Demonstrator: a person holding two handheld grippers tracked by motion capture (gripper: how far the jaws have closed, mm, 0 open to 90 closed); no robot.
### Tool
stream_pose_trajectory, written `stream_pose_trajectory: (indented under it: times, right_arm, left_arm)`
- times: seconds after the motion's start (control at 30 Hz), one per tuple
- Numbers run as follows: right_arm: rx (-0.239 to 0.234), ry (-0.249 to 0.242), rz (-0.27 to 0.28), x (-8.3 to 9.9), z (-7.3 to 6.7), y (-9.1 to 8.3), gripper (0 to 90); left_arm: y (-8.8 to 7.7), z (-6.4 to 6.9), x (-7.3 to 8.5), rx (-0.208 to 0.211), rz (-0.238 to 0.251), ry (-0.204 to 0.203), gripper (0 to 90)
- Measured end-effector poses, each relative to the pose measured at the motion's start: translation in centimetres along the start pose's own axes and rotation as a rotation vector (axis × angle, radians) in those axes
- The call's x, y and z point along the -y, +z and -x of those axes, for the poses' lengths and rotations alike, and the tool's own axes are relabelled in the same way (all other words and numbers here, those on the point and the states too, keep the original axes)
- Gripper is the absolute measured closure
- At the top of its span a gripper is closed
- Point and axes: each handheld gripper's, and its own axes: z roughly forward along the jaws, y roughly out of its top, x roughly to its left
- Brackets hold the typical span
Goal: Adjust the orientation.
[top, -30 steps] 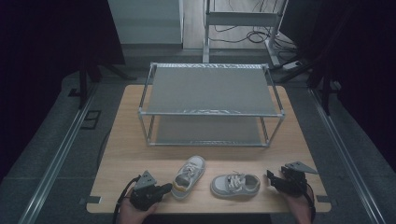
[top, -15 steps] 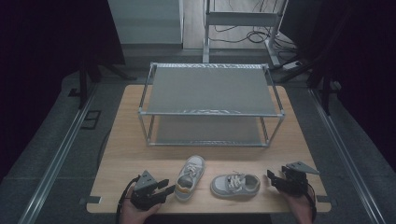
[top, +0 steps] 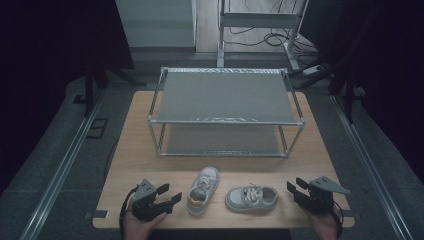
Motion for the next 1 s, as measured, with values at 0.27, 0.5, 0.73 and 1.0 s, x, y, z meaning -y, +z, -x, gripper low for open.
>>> stream_pose_trajectory:
  times: [0.27,0.5,0.73,1.0]
  right_arm:
    - [-0.222,-0.103,0.04,-0.9,-4.6,-3.0,89.7]
    - [-0.391,-0.187,0.007,-0.8,-8.6,-3.3,89.9]
    - [-0.45,-0.277,-0.073,1.3,-12.2,-2.0,89.9]
    - [-0.41,-0.327,-0.122,2.0,-14.2,0.7,89.9]
  left_arm:
    - [0.1,-0.6,0.0,-0.006,-0.009,-0.012,35.8]
    - [0.4,-0.7,0.1,-0.01,-0.023,-0.013,35.8]
    - [0.4,-0.6,0.1,-0.009,-0.018,-0.017,35.8]
    - [0.6,-0.6,0.0,-0.007,-0.028,-0.016,35.8]
